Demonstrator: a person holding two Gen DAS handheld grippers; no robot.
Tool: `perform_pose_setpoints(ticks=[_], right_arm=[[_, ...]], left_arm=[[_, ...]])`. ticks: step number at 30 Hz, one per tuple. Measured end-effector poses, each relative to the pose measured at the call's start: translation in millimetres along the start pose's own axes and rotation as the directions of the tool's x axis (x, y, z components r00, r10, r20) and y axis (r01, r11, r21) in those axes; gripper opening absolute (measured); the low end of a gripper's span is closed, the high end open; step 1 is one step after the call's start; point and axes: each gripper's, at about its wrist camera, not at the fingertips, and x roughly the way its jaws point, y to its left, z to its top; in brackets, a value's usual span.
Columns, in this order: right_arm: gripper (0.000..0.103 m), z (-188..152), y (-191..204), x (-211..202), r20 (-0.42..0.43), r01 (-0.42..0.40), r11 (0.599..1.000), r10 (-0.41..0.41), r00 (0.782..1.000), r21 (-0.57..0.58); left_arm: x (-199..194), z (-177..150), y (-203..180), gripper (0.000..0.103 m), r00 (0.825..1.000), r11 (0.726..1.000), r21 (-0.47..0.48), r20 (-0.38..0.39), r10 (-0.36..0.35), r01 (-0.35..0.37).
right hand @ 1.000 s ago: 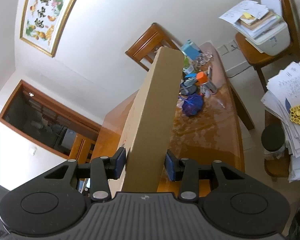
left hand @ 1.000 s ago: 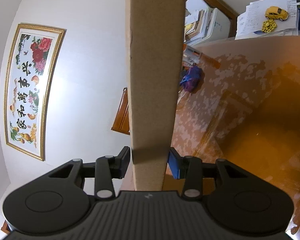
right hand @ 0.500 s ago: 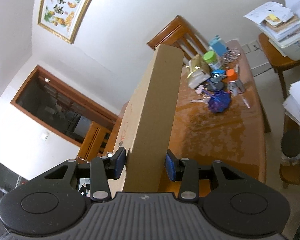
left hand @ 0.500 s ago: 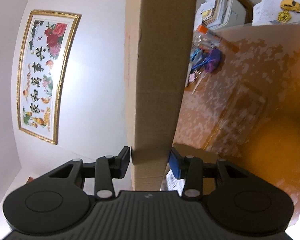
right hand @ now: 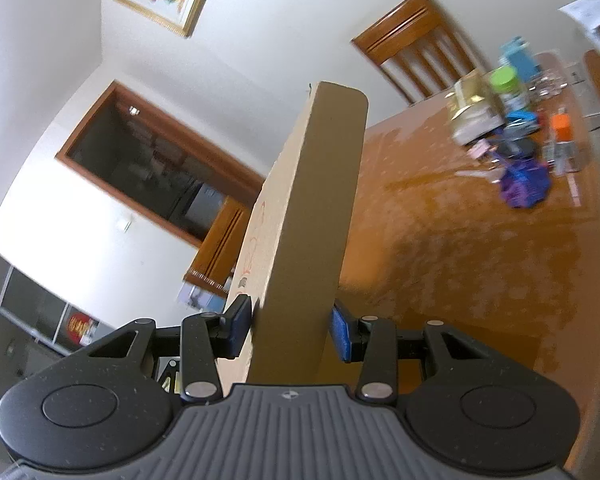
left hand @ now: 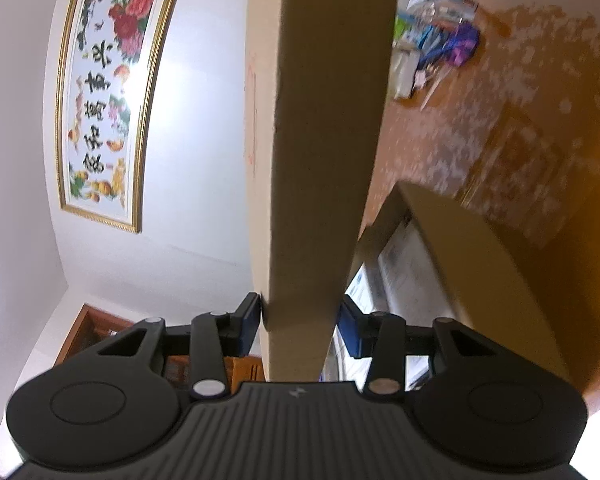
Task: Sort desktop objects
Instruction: 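Carry the flat brown box with both grippers over the medicine-filled box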
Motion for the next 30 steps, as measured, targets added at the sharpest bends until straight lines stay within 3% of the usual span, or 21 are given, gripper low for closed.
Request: perform_pose_setpoints(ticks=[11, 21, 30], right_arm=[[0.047, -3.6, 32.0, 67.3, -0.081, -0.039, 0.999, 0.039, 0.996, -0.003], [0.048, -24.9, 64.3, 123.0, -0.125, -0.031, 0.999, 0.035, 0.992, 0.029], [0.049, -39.0, 66.9, 154.1, -0.156, -0.009, 0.995, 0.024, 0.987, 0.095]], left_arm=[[20.8, -46.4, 17.6, 0.044, 0.998, 1.000, 0.006, -0.064, 0.012, -0.011], [44.7, -98.8, 33.9, 0.044, 0.998, 0.998, 0.061, -0.057, 0.004, -0.001], [59.8, -119.0, 38.5, 0.044, 0.999, 0.995, 0.098, -0.043, -0.020, 0.024]])
